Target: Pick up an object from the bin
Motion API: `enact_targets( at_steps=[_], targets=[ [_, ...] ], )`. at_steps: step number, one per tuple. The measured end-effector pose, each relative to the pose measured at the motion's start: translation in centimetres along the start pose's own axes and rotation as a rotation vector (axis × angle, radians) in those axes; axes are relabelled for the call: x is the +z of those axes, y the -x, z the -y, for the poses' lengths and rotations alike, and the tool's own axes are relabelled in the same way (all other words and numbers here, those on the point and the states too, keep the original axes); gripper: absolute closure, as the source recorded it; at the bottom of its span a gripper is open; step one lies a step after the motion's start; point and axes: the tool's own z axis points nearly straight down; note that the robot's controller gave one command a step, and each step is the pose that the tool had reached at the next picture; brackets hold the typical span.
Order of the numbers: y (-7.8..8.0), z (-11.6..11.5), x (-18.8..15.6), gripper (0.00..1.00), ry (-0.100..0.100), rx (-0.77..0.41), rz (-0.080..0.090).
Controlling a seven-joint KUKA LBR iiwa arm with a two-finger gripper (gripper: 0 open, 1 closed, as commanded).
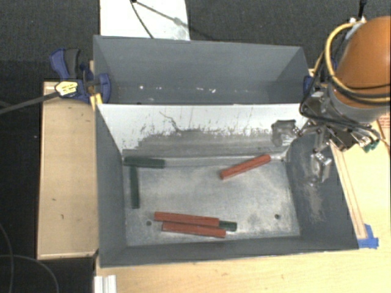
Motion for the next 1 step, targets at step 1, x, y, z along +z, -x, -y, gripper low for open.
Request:
enact_targets(
  at_steps=[1],
  targets=[
    [6.05,0.03,11.08,0.0,0.005,0.141,-0.006]
  ],
)
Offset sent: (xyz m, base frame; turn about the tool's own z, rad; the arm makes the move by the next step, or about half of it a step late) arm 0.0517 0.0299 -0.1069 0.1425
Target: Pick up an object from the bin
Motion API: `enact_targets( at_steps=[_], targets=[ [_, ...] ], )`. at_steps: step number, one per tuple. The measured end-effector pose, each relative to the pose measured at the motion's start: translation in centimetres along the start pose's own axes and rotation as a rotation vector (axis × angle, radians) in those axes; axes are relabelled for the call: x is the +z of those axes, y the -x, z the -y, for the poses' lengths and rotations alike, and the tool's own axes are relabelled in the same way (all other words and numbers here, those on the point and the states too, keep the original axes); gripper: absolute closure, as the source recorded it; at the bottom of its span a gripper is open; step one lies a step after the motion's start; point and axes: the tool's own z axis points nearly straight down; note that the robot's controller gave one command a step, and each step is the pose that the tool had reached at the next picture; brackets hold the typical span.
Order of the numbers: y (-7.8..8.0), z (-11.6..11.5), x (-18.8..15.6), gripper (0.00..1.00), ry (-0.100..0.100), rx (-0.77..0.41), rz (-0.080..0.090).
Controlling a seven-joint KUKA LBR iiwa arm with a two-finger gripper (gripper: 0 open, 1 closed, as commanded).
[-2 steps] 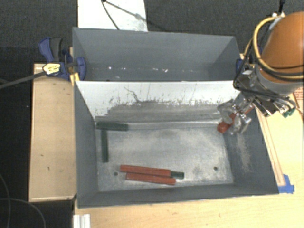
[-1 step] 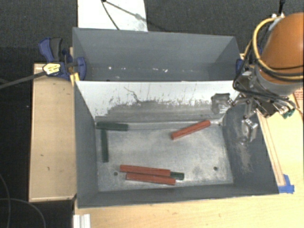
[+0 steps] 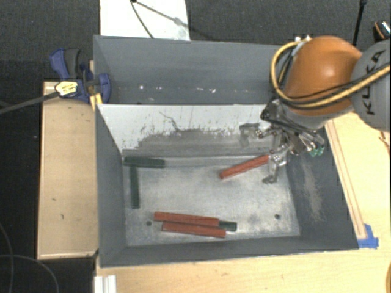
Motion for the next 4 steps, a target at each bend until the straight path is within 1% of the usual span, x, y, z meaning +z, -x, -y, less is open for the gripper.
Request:
enact_targets(
  at_steps=[1,2,3,4],
  targets=[
    [-0.3,-1.7,7.4,0.0,0.0,0.085,-0.002],
    [-0.2,0.4,12.1,0.0,-0.002,0.026,0.0],
    [-0.1,0.4,11.8,1.0,-0.003,0.026,0.004],
    [-2.3,1.3,-3.4,1.0,-0.009,-0.072,0.012]
  ],
)
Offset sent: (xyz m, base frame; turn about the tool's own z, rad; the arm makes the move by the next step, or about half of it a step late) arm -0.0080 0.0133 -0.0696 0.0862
